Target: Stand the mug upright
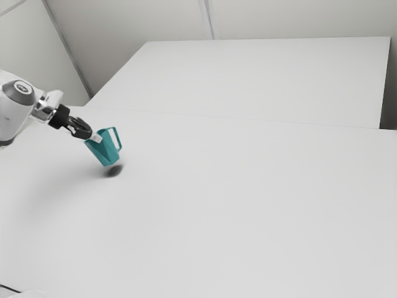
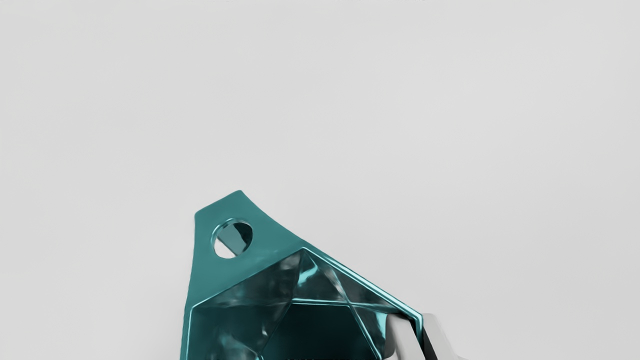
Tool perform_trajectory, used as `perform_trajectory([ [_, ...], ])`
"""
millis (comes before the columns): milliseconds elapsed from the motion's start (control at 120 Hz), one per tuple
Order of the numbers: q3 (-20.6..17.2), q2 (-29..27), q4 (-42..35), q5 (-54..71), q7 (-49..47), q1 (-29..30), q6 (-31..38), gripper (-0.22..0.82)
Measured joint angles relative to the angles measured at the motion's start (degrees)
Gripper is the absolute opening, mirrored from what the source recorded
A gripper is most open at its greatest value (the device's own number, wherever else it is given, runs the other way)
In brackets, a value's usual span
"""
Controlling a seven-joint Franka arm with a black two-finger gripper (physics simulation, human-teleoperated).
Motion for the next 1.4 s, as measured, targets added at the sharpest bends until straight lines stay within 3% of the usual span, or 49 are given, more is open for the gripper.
perform_trajectory([
  [417, -11.9, -12.1, -16.2, -1.1, 6.0, 0.6, 14.0, -0.18],
  [700, -18.7, -16.8, -23.3, -3.3, 8.0, 0.3, 20.2, -0.18],
  [1083, -20.3, -31.8, -36.0, -9.3, 9.9, -0.2, 21.8, -0.18],
  [1400, -20.3, -33.2, -39.5, -12.0, 11.3, -1.3, 21.5, -0.18],
])
